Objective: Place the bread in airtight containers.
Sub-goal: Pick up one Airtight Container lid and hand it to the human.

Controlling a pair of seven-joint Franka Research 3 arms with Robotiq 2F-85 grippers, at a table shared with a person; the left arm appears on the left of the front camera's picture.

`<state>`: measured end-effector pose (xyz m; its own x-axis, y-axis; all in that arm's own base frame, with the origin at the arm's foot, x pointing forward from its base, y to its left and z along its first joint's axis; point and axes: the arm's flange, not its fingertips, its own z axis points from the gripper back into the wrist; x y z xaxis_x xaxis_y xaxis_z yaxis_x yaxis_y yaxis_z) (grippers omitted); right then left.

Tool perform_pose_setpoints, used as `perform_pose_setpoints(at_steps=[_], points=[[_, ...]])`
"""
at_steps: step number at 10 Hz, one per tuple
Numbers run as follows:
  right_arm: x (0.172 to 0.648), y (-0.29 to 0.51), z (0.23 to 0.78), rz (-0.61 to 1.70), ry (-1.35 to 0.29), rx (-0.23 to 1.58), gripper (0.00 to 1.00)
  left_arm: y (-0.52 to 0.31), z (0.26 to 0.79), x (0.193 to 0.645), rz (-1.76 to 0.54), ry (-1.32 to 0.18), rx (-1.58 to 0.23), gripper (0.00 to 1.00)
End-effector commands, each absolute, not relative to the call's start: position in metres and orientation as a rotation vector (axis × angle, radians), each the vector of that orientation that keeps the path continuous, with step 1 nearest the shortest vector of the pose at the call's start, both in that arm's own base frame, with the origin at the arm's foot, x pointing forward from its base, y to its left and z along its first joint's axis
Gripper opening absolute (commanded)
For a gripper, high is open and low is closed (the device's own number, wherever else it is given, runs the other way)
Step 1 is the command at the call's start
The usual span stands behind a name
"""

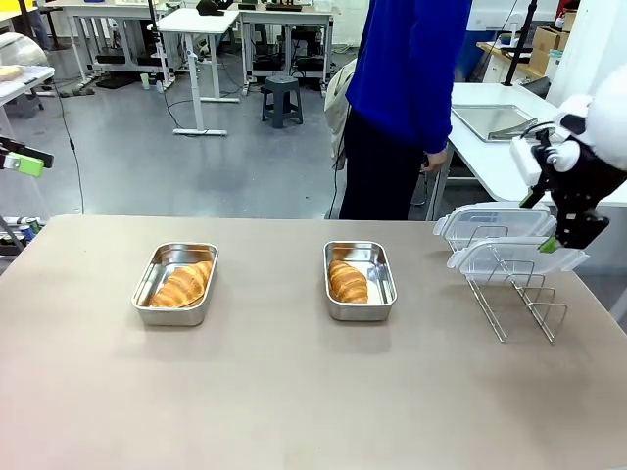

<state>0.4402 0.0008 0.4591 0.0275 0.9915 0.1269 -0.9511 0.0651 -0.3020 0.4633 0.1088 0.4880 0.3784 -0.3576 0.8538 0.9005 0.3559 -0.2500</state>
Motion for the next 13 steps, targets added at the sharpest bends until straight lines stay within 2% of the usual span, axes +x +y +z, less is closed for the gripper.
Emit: perform_pose_setpoints(at_steps=[1, 4, 5, 6, 7, 8, 9, 13], points=[[0.443, 0.007, 0.440, 1.448, -0.312, -0.216, 1.00, 0.109, 0.489, 0.463, -0.941, -0.795, -0.832, 1.00], [0.449, 0.003, 0.426, 1.452, -0.297, -0.213, 1.00, 0.109, 0.489, 0.463, -0.941, -0.795, -0.832, 1.00], [0.451, 0.001, 0.425, 1.478, -0.307, -0.200, 0.40, 0.109, 0.489, 0.463, -0.941, -0.795, -0.832, 1.00], [0.451, 0.000, 0.424, 1.479, -0.304, -0.190, 0.40, 0.109, 0.489, 0.463, -0.941, -0.795, -0.832, 1.00], [0.450, -0.001, 0.424, 1.482, -0.300, -0.183, 0.00, 0.109, 0.489, 0.463, -0.941, -0.795, -0.832, 1.00], [0.450, -0.002, 0.425, 1.482, -0.307, -0.182, 0.35, 0.109, 0.489, 0.463, -0.941, -0.795, -0.832, 1.00], [0.450, -0.003, 0.425, 1.484, -0.297, -0.184, 0.00, 0.109, 0.489, 0.463, -0.941, -0.795, -0.832, 1.00], [0.450, -0.002, 0.434, 1.496, -0.290, -0.212, 0.00, 0.109, 0.489, 0.463, -0.941, -0.795, -0.832, 1.00]])
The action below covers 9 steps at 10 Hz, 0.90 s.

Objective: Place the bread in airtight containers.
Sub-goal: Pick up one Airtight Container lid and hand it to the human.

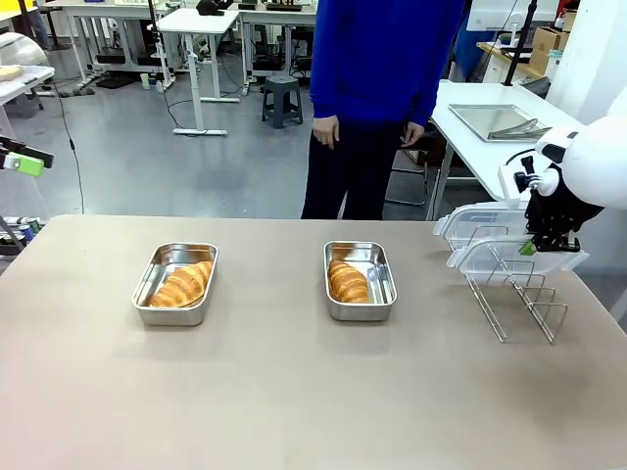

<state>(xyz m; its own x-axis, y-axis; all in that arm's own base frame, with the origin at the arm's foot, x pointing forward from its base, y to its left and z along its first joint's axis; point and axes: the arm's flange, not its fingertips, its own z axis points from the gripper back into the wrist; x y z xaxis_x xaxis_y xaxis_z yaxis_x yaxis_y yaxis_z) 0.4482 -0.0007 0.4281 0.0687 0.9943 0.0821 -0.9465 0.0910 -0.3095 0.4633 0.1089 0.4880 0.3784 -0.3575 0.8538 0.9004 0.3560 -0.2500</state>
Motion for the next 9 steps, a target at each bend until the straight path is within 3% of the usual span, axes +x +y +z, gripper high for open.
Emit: perform_pose_setpoints(at_steps=[1, 4, 8, 9], points=[[0.448, -0.002, 0.437, 1.497, -0.288, -0.229, 0.00, 0.109, 0.489, 0.463, -0.941, -0.795, -0.832, 1.00], [0.444, -0.002, 0.452, 1.468, -0.319, -0.235, 0.00, 0.109, 0.489, 0.463, -0.941, -0.795, -0.832, 1.00], [0.412, 0.008, 0.558, 1.527, -0.356, -0.328, 0.00, 0.109, 0.489, 0.463, -0.941, -0.795, -0.832, 1.00], [0.395, 0.018, 0.593, 1.538, -0.444, -0.404, 0.00, 0.109, 0.489, 0.463, -0.941, -0.795, -0.832, 1.00]])
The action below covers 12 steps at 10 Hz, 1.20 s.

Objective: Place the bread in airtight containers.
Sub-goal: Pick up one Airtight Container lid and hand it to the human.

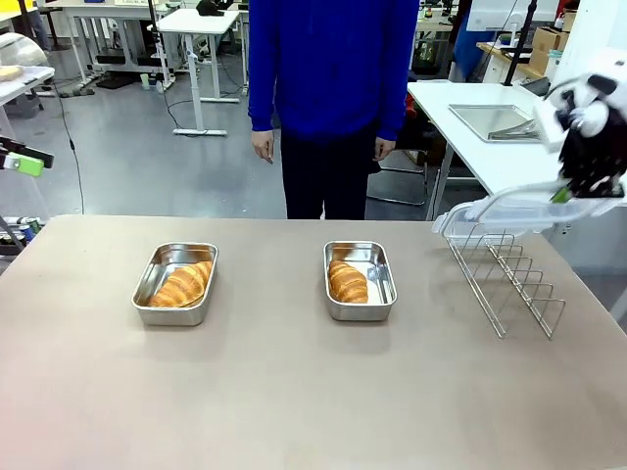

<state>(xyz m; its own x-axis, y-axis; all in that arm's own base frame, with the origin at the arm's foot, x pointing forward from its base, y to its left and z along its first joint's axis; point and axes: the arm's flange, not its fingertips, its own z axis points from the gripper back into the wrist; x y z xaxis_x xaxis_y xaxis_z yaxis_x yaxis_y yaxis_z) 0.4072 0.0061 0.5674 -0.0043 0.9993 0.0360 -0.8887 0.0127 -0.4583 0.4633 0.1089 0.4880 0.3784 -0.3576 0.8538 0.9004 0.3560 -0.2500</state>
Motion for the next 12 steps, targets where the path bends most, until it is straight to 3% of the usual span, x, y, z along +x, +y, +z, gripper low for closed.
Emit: perform_pose_setpoints(at_steps=[1, 3, 6, 9, 12], points=[[0.383, 0.031, 0.617, 1.581, -0.580, -0.486, 0.00, 0.109, 0.489, 0.463, -0.941, -0.795, -0.832, 1.00], [0.390, 0.061, 0.636, 1.703, -0.783, -0.622, 0.00, 0.109, 0.489, 0.463, -0.941, -0.795, -0.832, 1.00], [0.437, 0.105, 0.631, 1.951, -1.011, -0.611, 0.00, 0.109, 0.489, 0.463, -0.941, -0.795, -0.832, 1.00], [0.494, 0.136, 0.597, 2.005, -0.985, -0.503, 0.00, 0.109, 0.489, 0.463, -0.941, -0.795, -0.832, 1.00], [0.503, 0.138, 0.578, 1.968, -0.930, -0.539, 0.00, 0.109, 0.489, 0.463, -0.941, -0.795, -0.832, 1.00]])
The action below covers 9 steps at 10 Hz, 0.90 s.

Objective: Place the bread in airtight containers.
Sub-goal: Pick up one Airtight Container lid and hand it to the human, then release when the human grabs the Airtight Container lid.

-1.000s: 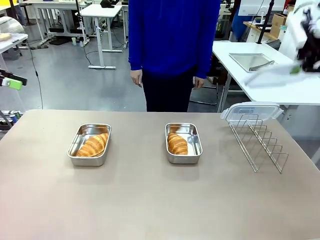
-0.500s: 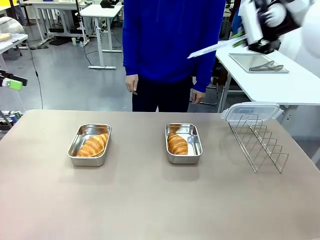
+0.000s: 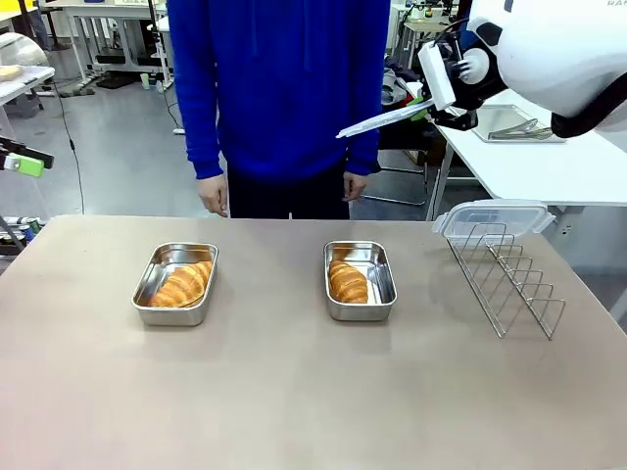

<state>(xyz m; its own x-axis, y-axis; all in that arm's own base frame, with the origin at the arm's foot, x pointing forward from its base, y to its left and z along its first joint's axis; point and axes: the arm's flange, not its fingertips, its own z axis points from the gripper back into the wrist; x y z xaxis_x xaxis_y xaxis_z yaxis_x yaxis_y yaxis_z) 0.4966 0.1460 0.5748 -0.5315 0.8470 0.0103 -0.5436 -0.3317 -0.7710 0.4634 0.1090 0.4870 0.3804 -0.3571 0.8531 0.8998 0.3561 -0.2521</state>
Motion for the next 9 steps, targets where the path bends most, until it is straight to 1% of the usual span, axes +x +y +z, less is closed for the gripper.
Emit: perform_pose_setpoints(at_steps=[1, 9], points=[[0.4902, 0.1518, 0.5772, 1.976, -0.943, -0.501, 0.00, 0.1087, 0.4892, 0.4628, -0.941, -0.795, -0.832, 1.00], [0.4902, 0.1518, 0.5772, 1.976, -0.943, -0.501, 0.00, 0.1087, 0.4892, 0.4628, -0.941, -0.795, -0.832, 1.00]])
